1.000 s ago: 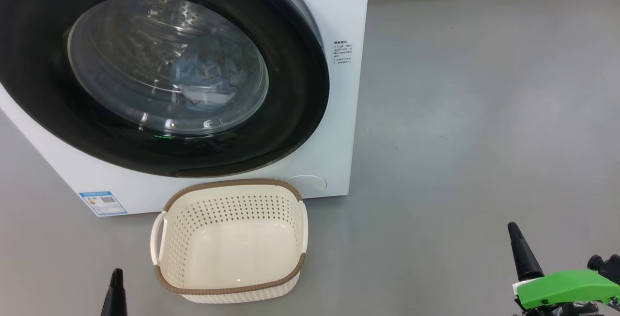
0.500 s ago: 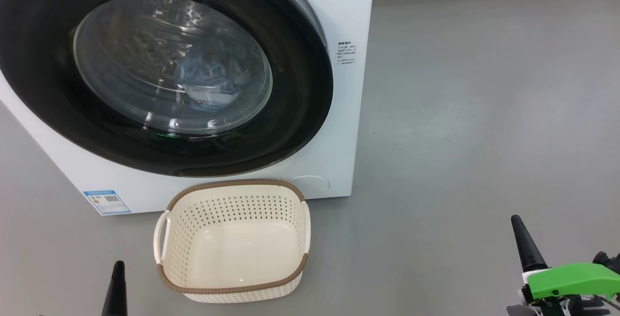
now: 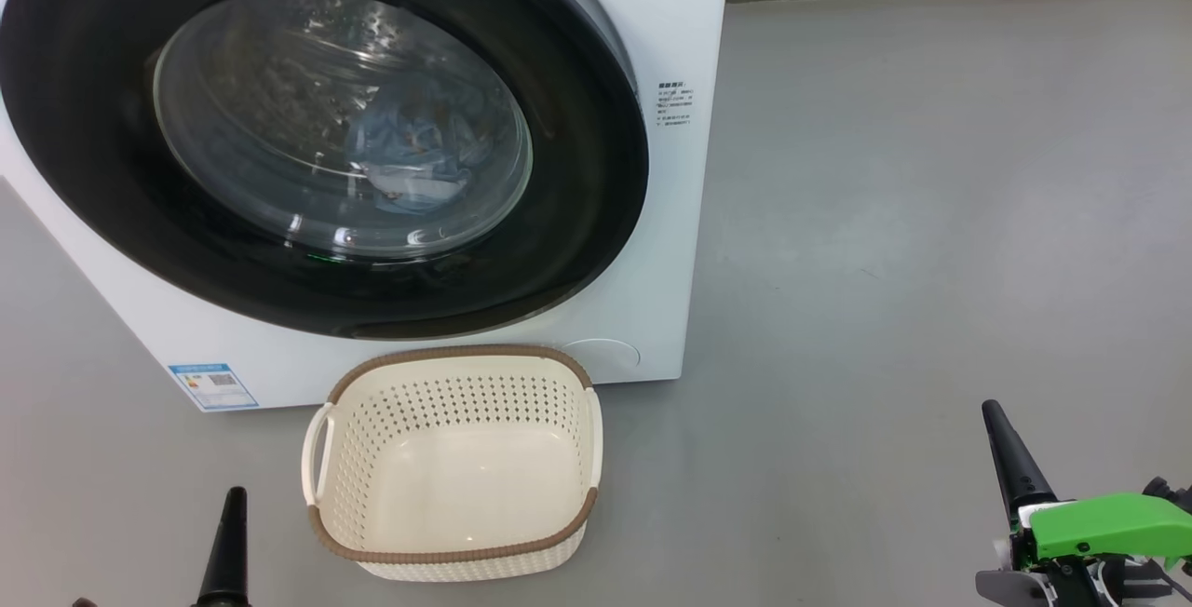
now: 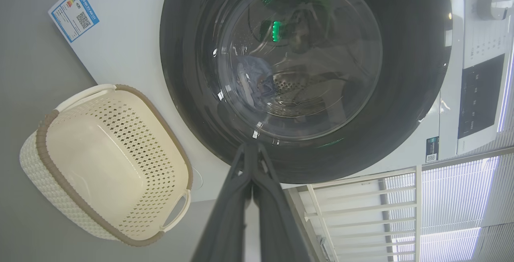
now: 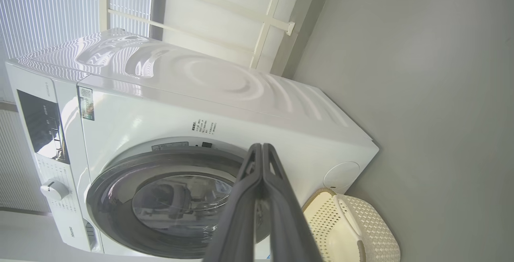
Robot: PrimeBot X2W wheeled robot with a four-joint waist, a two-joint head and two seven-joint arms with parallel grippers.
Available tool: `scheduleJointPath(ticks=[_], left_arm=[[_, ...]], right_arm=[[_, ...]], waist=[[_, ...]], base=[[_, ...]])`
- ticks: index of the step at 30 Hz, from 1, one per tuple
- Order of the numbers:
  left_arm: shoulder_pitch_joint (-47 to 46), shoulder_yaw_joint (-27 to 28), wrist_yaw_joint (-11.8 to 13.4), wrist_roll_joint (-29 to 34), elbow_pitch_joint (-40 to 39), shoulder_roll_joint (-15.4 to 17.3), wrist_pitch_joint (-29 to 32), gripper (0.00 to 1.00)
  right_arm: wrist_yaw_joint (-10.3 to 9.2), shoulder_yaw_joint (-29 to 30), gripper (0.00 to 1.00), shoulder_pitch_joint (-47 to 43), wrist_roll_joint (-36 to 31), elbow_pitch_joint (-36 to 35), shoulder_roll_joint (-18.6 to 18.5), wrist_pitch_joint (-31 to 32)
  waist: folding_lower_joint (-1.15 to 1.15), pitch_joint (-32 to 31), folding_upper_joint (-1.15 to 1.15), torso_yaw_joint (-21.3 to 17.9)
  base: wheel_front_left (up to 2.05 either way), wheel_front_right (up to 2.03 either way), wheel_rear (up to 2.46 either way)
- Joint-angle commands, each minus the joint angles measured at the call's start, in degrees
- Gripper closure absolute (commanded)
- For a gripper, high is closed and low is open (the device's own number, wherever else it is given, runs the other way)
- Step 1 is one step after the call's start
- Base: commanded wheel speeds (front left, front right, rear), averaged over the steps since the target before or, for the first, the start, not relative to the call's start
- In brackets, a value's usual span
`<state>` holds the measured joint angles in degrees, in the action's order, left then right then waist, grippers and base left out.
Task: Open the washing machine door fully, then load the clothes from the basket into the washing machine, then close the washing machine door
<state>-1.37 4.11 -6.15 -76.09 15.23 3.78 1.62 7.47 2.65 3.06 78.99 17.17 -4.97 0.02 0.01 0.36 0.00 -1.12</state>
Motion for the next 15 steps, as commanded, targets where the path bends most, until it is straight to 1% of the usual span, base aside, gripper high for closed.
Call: scheduleJointPath(ticks=[1, 15], left_arm=[[-2.83, 1.72, 0.20, -1.63, -1.87, 0.25, 0.56, 1.00], [-3.89, 2.12, 0.41, -8.91, -2.47, -0.33, 2.74, 1.00]], right_arm=[[0.02, -0.26, 1.00, 2.53, 1.71, -1.83, -0.38, 0.58], [0.02, 0.51, 1.00, 3.13, 8.66, -2.26, -0.14, 2.51]], waist=[[0.00, -0.03, 0.00, 0.07], [0.00, -0.23, 0.00, 0.59]], base=[[0.00, 0.00, 0.00], [0.00, 0.00, 0.00]])
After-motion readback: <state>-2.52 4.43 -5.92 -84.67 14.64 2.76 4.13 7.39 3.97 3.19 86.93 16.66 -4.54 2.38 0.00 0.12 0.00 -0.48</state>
